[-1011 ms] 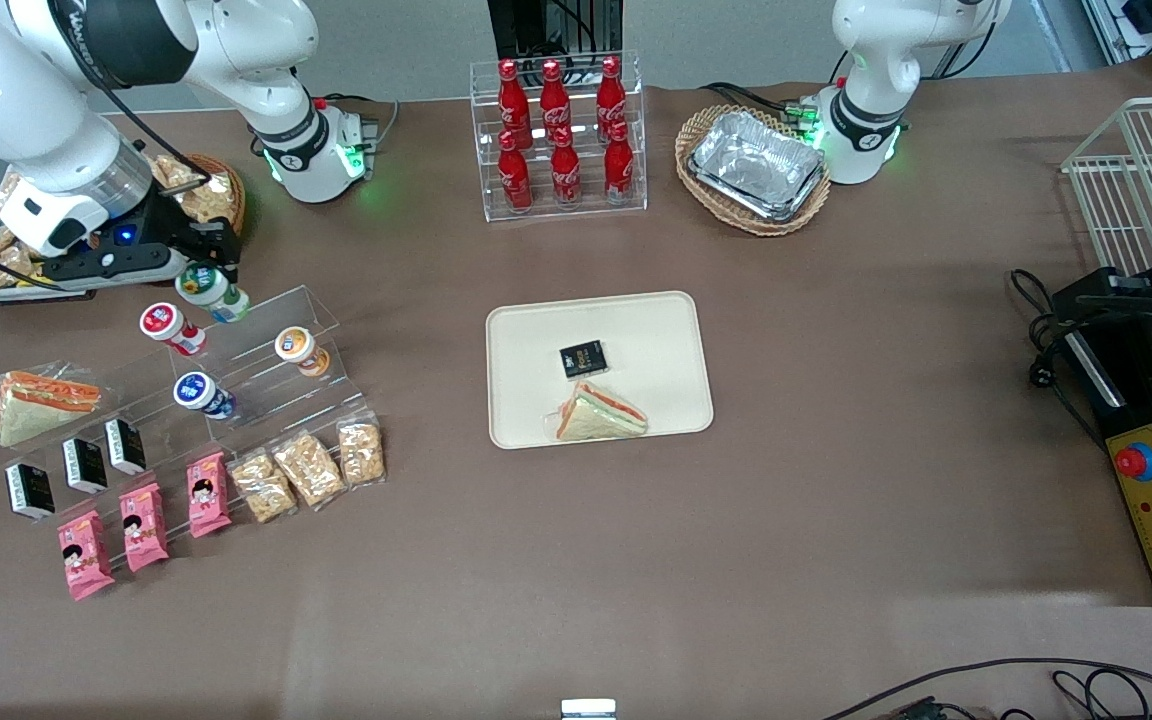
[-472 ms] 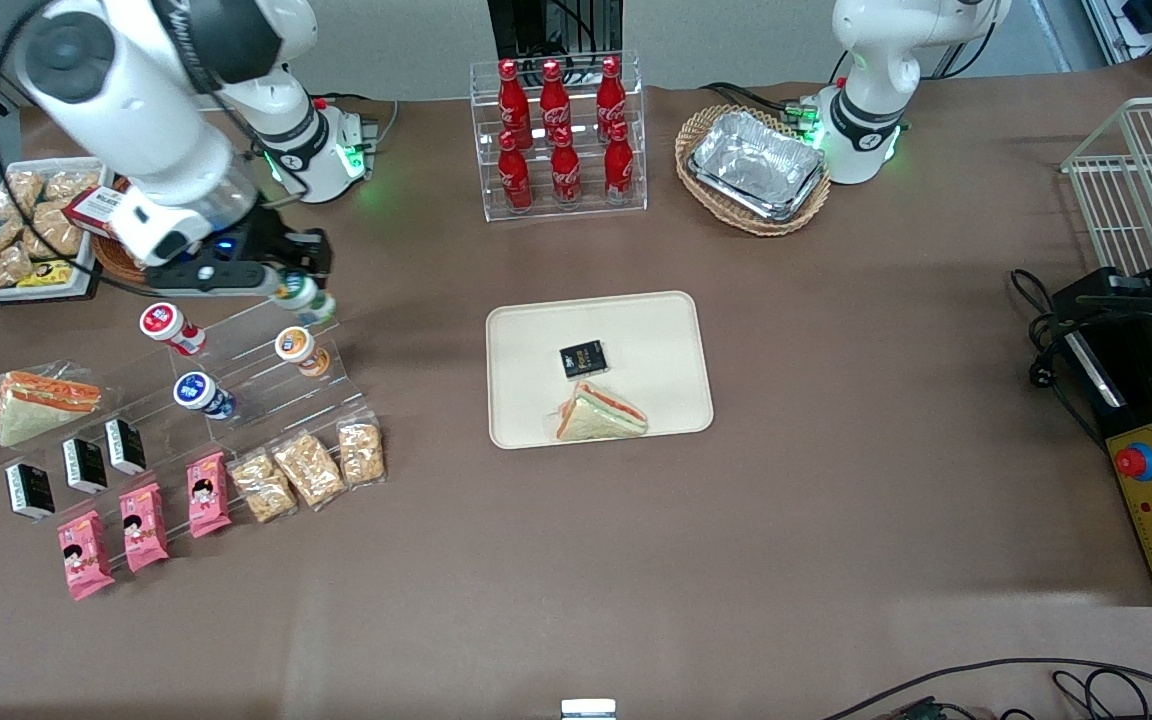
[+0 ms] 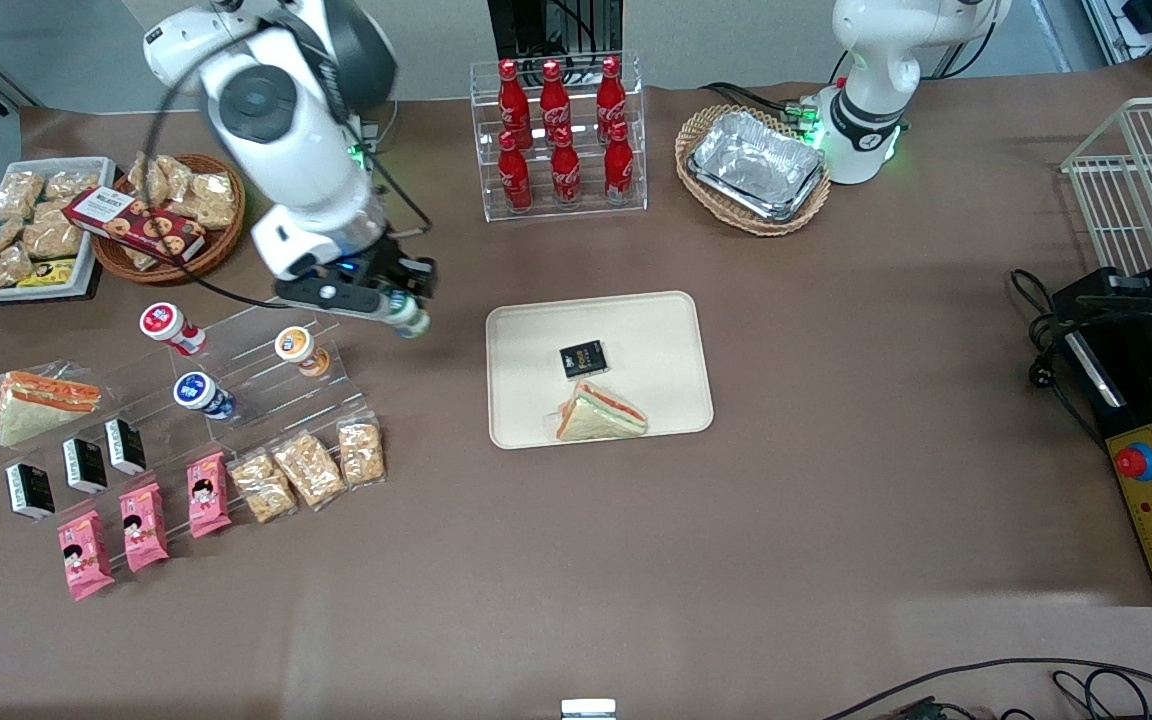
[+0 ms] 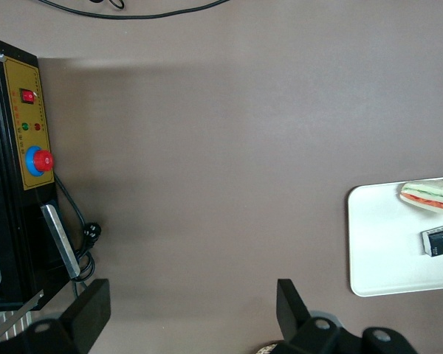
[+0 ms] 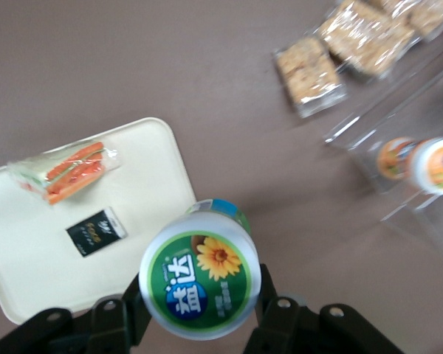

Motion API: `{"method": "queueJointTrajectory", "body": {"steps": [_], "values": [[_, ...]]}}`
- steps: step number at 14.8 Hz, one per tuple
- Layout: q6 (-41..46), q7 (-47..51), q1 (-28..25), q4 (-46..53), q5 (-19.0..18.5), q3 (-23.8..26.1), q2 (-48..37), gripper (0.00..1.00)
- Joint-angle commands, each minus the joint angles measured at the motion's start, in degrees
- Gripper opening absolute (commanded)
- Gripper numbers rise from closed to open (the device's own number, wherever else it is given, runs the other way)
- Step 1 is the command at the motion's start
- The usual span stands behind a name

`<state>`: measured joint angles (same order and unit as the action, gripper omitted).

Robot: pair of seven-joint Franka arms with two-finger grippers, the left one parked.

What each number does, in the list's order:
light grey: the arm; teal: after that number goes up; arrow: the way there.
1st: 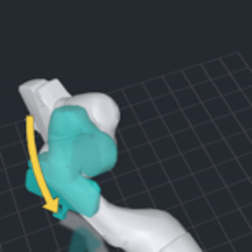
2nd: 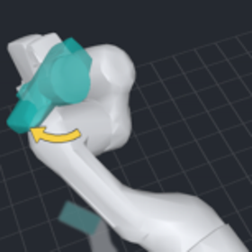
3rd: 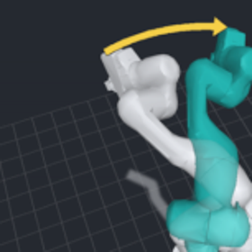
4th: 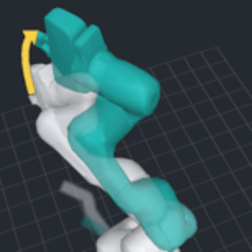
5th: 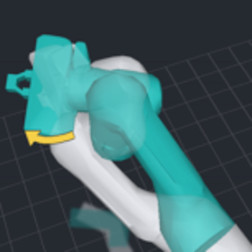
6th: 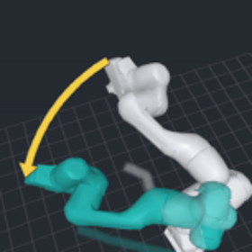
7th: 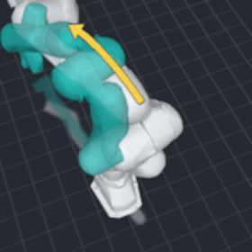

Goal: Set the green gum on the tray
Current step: 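Lift the green gum tub and carry it over the cream tray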

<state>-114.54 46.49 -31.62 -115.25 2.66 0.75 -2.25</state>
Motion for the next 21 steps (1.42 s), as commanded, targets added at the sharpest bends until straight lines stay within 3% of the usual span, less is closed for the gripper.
{"method": "queueJointTrajectory", "body": {"steps": [1,8,15,21], "values": [[-8.5,11.3,-5.2,-0.6,0.9,-0.6,5.5,0.41],[-29.6,24.8,-11.5,-8.0,0.2,-0.8,15.1,0.41],[-38.0,28.2,-14.9,-12.9,0.0,-0.8,18.3,0.41],[-39.4,28.3,-15.3,-12.9,-0.3,-0.8,20.4,0.42]]}}
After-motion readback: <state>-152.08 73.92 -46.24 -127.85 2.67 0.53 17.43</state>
